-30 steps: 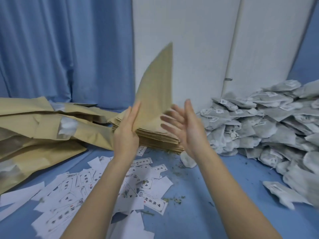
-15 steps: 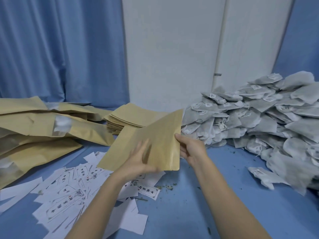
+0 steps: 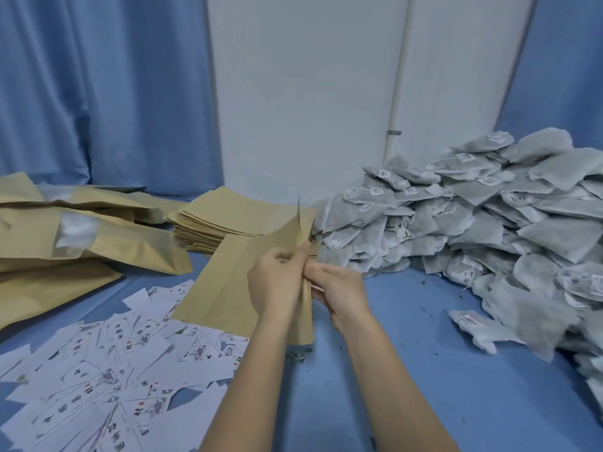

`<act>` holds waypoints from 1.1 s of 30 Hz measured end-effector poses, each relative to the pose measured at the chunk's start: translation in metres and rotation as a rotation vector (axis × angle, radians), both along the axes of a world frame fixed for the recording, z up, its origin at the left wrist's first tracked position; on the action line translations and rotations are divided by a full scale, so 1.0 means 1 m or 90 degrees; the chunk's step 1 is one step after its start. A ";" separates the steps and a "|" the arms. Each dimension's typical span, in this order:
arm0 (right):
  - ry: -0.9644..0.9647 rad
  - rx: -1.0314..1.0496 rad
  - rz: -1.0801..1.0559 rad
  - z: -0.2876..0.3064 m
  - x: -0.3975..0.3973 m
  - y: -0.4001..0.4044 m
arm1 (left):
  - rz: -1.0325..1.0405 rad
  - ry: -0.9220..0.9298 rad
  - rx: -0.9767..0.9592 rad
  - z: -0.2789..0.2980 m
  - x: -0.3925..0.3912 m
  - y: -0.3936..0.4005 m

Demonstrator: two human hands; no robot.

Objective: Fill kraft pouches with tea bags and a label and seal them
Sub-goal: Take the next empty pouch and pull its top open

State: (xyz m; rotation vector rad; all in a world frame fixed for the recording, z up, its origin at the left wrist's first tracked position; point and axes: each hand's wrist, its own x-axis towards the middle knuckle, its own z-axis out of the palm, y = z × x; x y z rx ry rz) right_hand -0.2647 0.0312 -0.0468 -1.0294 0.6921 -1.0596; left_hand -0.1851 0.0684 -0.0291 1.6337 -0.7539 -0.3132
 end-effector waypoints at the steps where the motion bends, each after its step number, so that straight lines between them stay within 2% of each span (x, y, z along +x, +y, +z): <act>1: 0.003 0.001 -0.008 -0.003 -0.002 -0.002 | -0.030 0.080 -0.025 -0.005 -0.001 -0.002; 4: 0.028 0.018 -0.011 -0.015 -0.007 -0.008 | -0.068 0.234 -0.058 -0.019 -0.007 -0.007; 7: -0.034 0.086 0.003 -0.025 -0.014 -0.011 | -0.063 0.272 -0.056 -0.027 -0.014 -0.016; 9: -0.041 0.092 -0.035 -0.031 -0.016 -0.011 | -0.048 0.156 -0.030 -0.034 -0.019 -0.022; 10: 0.018 0.047 -0.083 -0.034 -0.016 -0.011 | -0.046 0.075 -0.014 -0.037 -0.024 -0.024; 12: 0.225 -0.125 -0.187 -0.039 -0.018 -0.011 | -0.046 -0.065 0.022 -0.040 -0.034 -0.026; 14: 0.396 -0.290 -0.207 -0.037 -0.022 -0.013 | -0.050 -0.139 0.042 -0.041 -0.039 -0.028; 16: 0.507 -0.384 -0.191 -0.036 -0.028 -0.019 | -0.061 -0.205 0.055 -0.040 -0.039 -0.032; 18: 0.566 -0.443 -0.209 -0.037 -0.032 -0.024 | -0.080 -0.284 0.061 -0.040 -0.040 -0.033; 20: 0.559 -0.451 -0.244 -0.041 -0.033 -0.025 | -0.069 -0.317 0.055 -0.042 -0.041 -0.033; 24: 0.541 -0.377 -0.267 -0.051 -0.030 -0.027 | -0.058 -0.313 0.037 -0.049 -0.042 -0.036; 29: 0.472 -0.213 -0.389 -0.058 -0.033 -0.031 | -0.001 -0.192 -0.035 -0.056 -0.040 -0.035; 31: 0.461 -0.257 -0.384 -0.057 -0.032 -0.032 | -0.007 -0.205 -0.035 -0.055 -0.039 -0.034; 33: 0.449 -0.352 -0.380 -0.053 -0.030 -0.027 | -0.019 -0.273 0.011 -0.050 -0.039 -0.033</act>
